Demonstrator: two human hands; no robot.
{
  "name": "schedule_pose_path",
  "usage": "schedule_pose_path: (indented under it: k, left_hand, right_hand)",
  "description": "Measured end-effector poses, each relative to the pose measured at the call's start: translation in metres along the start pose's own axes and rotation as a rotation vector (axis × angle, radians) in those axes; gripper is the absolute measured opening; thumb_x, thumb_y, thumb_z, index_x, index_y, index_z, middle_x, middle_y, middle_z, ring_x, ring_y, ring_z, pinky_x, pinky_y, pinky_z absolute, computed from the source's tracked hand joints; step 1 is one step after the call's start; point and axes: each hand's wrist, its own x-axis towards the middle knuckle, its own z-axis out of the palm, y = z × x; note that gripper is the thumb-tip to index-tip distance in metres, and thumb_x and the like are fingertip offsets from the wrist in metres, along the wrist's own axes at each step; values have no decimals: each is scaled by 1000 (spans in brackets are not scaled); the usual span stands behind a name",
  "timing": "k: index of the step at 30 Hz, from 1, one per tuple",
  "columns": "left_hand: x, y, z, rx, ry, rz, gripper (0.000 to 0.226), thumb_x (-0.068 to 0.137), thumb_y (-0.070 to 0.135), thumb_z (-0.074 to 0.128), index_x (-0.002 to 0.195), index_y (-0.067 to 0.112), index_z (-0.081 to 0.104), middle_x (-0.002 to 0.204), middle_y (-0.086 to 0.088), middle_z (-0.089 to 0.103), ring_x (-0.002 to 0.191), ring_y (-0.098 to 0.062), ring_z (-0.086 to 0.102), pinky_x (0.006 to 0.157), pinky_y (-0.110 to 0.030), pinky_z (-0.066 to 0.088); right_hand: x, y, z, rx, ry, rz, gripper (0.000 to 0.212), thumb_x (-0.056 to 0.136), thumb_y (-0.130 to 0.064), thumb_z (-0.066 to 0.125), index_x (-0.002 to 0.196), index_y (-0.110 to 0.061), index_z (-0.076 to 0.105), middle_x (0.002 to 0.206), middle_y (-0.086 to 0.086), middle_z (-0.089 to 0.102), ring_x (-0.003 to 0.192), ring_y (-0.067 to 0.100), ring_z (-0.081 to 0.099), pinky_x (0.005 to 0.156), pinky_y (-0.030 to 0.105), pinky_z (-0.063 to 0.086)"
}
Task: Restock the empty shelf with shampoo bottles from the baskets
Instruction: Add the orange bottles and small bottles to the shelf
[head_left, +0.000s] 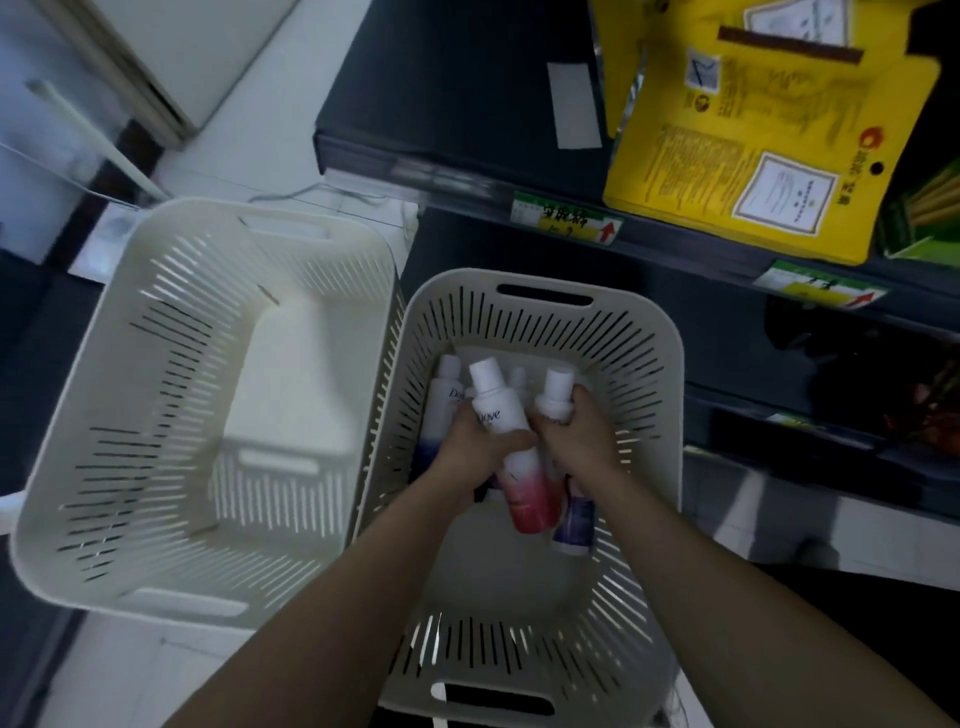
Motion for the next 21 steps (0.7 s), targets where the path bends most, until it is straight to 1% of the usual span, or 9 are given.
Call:
schedule_pose_path:
  k: [4,7,8,10,12,14,17,19,21]
  left_hand:
    - [-37,30,-11,-159,-46,87,40,83,18,74,118,7,57,103,-17,69,92,-28,69,80,-41,57]
    - [-66,51,-24,-232,-7,151,38,88,31,66,113,3,58,94,-16,68,80,-25,67,73,-36,56]
    - [-73,58,-31,-280,15,162,41,90,38,62,111,4,59,92,-15,68,79,-25,67,74,-37,56]
    - [-91,71,-46,-343,42,196,60,86,56,58,117,4,59,98,-16,70,86,-27,68,83,-44,54]
    - [-109,82,-67,-355,82,226,69,85,63,52,123,6,57,104,-17,70,90,-27,68,87,-46,54]
    - [-130,90,-92,-384,146,241,66,91,59,46,128,4,52,104,-16,68,83,-22,68,79,-39,55]
    - [-171,98,-133,-394,199,308,57,94,49,46,128,3,48,95,-11,64,71,-21,67,65,-34,55]
    - [-204,98,-162,-392,227,371,41,96,40,48,124,10,51,96,-10,65,75,-21,66,70,-35,56]
    - [-238,93,-193,-379,279,420,35,95,34,53,122,13,53,102,-9,66,82,-19,65,76,-35,54]
  right_hand:
    - [-19,-38,-9,154,-4,-79,21,84,-35,74,93,-28,56,90,-5,66,84,16,66,75,37,55]
    - [-38,-76,-8,188,8,-177,16,88,-33,70,93,-25,57,91,-1,67,84,17,66,72,34,54]
    - [-44,-89,-7,191,13,-195,16,90,-33,67,96,-23,57,90,-1,66,83,17,65,68,30,52]
    - [-58,-116,-4,171,-9,-224,18,92,-35,65,100,-22,55,89,-4,64,78,13,63,61,25,47]
    - [-72,-140,2,176,-87,-243,20,89,-35,69,101,-24,57,92,-4,66,79,12,65,63,27,52]
    - [-87,-162,13,205,-166,-233,25,82,-32,76,101,-22,62,96,3,71,82,21,69,67,36,57]
    - [-116,-193,34,225,-237,-294,36,76,-29,81,107,-18,66,98,7,72,77,25,69,57,31,50]
    - [-140,-214,52,211,-273,-343,40,71,-34,83,104,-19,67,99,7,73,80,25,70,61,35,54]
    - [-169,-233,74,201,-339,-411,33,72,-27,83,100,-16,68,98,7,73,87,26,70,74,42,58]
